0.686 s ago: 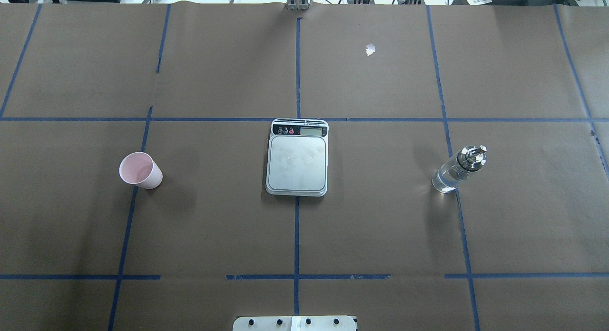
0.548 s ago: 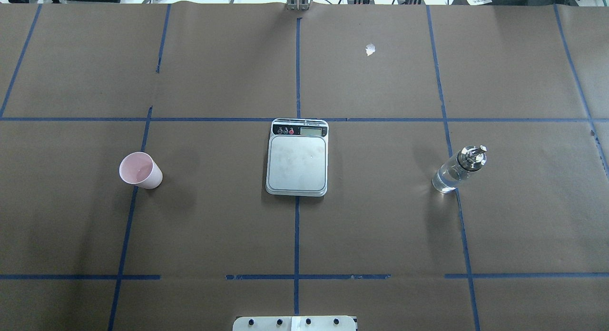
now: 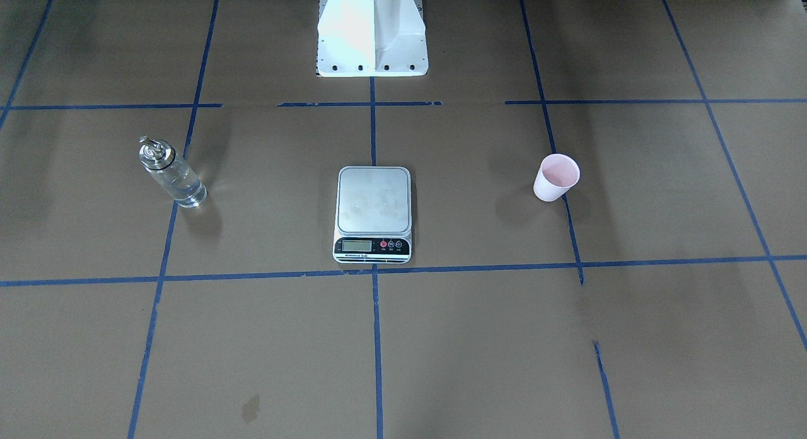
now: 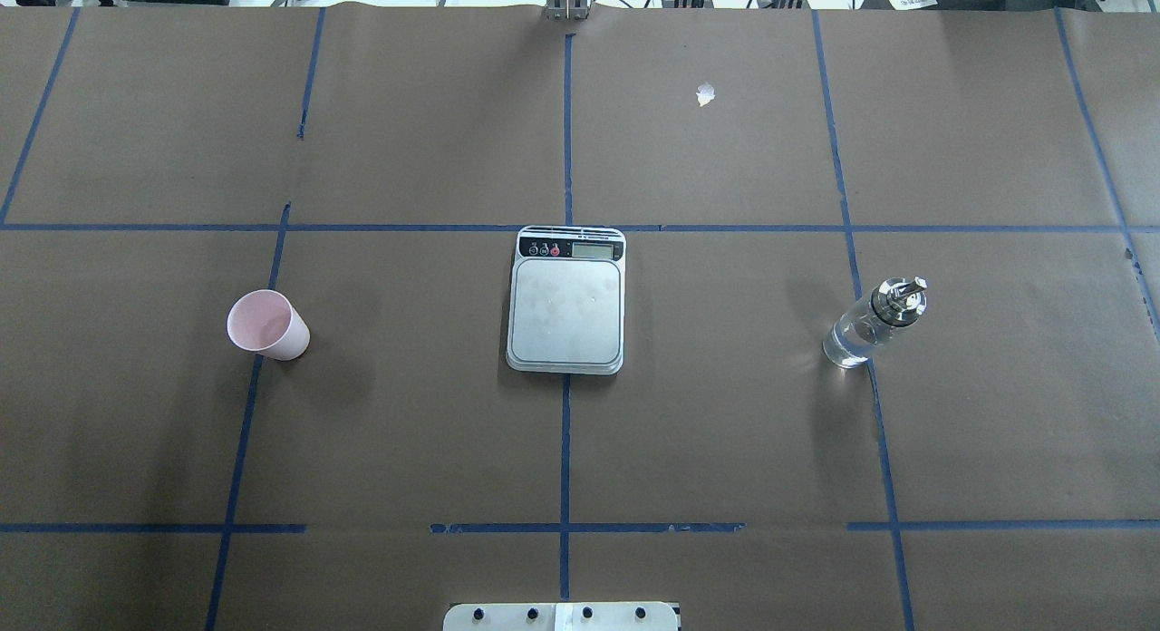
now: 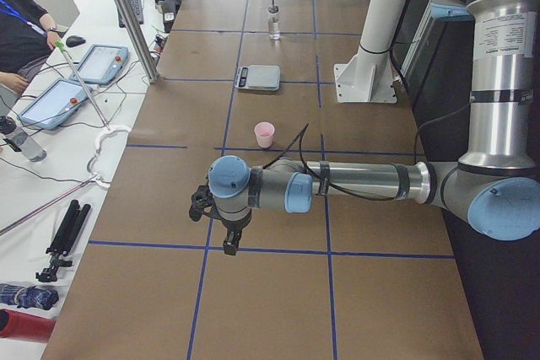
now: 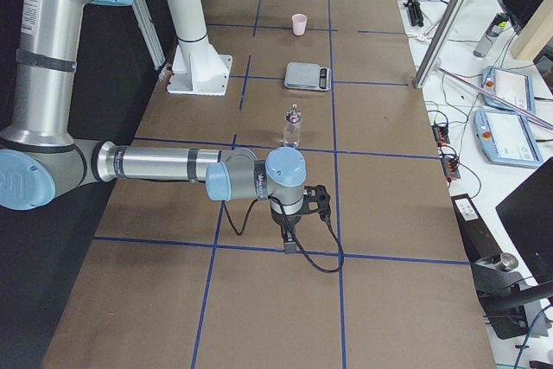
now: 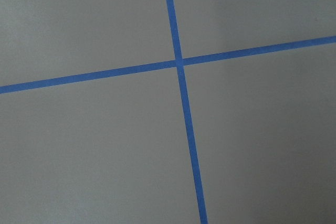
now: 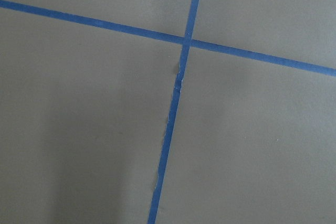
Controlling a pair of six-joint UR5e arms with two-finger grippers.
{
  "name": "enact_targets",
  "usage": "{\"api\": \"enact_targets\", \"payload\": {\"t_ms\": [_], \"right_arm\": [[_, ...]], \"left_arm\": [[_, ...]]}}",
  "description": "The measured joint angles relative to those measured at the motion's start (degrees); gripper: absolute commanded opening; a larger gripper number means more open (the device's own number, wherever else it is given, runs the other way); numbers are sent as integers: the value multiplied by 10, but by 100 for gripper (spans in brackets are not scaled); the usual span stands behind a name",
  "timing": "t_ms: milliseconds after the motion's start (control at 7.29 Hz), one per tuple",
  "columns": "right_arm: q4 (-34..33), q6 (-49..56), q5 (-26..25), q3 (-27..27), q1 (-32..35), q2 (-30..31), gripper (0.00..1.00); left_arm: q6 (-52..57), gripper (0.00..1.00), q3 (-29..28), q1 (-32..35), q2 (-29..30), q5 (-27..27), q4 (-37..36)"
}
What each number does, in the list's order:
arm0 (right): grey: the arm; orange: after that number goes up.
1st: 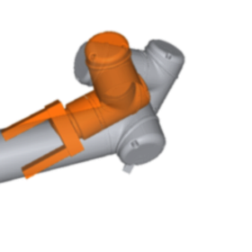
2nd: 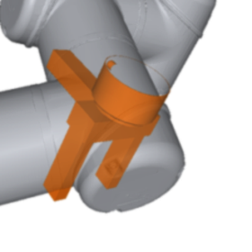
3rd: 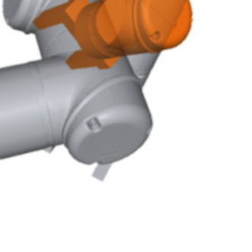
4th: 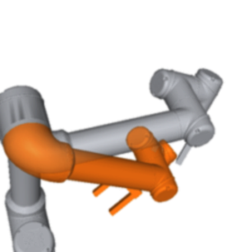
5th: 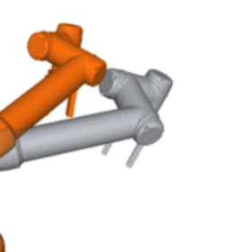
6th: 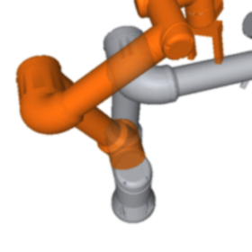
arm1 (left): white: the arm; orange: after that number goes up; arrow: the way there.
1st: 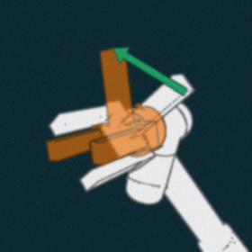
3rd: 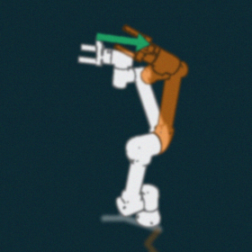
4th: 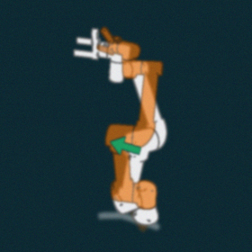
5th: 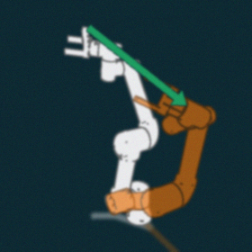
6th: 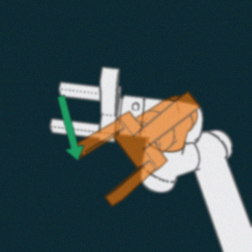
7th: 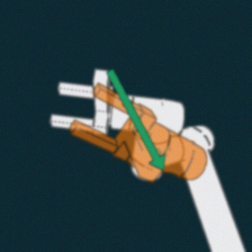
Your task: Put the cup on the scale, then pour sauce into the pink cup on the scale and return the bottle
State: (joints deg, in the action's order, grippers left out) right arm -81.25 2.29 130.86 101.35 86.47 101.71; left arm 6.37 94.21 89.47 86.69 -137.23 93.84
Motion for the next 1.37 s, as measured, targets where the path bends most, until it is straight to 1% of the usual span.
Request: {"api": "enact_targets", "payload": {"t_ms": [411,686,1371], "right_arm": [[8,0,8,-1,0,0,100],[9,-1,18,0,0,0,100],[11,-2,21,2,-1,-4,100]], "left_arm": [[0,100,2,-1,0,1,0],[3,100,2,-4,-1,16,11],[5,100,3,-5,1,25,21]]}}
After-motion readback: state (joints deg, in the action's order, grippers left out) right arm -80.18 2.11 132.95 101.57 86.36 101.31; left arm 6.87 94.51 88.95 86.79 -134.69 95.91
